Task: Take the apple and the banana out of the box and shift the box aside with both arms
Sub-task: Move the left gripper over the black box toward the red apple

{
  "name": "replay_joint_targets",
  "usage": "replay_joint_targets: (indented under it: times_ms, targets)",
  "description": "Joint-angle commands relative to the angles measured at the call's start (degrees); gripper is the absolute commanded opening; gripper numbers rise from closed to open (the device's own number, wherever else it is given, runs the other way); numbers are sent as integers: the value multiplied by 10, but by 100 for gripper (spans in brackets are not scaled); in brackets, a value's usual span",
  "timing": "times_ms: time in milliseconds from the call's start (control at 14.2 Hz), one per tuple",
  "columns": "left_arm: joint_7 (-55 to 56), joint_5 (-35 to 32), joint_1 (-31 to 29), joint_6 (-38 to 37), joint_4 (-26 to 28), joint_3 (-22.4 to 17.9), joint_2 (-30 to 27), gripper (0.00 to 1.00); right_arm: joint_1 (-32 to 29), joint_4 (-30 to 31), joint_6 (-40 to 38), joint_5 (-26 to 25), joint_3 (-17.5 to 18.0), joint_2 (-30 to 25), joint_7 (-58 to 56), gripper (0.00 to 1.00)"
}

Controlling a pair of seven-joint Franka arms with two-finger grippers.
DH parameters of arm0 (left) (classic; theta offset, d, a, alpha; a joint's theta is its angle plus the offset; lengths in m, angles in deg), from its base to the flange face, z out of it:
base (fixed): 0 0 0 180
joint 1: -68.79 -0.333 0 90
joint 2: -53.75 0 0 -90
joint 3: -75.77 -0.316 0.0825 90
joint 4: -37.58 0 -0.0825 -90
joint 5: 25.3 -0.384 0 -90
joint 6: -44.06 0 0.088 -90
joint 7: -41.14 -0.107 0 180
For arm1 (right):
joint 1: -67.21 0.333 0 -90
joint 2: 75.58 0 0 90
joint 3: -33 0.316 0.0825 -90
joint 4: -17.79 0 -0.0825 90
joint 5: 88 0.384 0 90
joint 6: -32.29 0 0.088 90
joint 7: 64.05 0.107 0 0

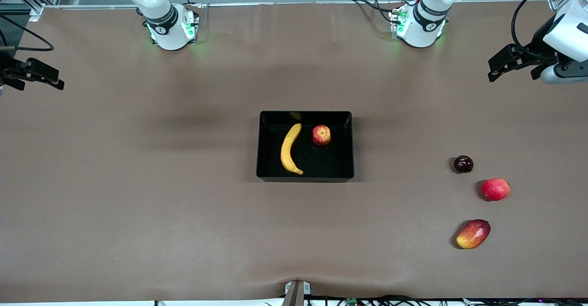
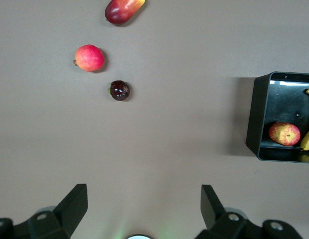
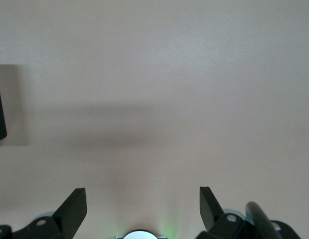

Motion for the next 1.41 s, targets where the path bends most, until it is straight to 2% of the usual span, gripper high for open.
replay_joint_targets:
  times_ms: [0,422,633,773,1055,1336]
  targets:
    - [-8,-1,-3,-4,-16,0,7,100,-4,-6,-7,-5,2,-1,-4,100]
    - [6,-1,8,-4,-15,8,27,100,-4,-7,-7,-4,2,0,-4,100]
    - [74,0,35,16,-9,38,55,100,-5,-8,-6,-2,2,0,-5,100]
    - [136,0,47,37,-4,71,79,100,-6,-8,-7,-2,2,1,-5,100]
    - [220,0,69,139,42,120,115,100,-9,-7,-7,-2,2,1,-5,100]
    - [262,0,130,244,91,124,158,100,-10,-8,-7,-2,1,2,-6,100]
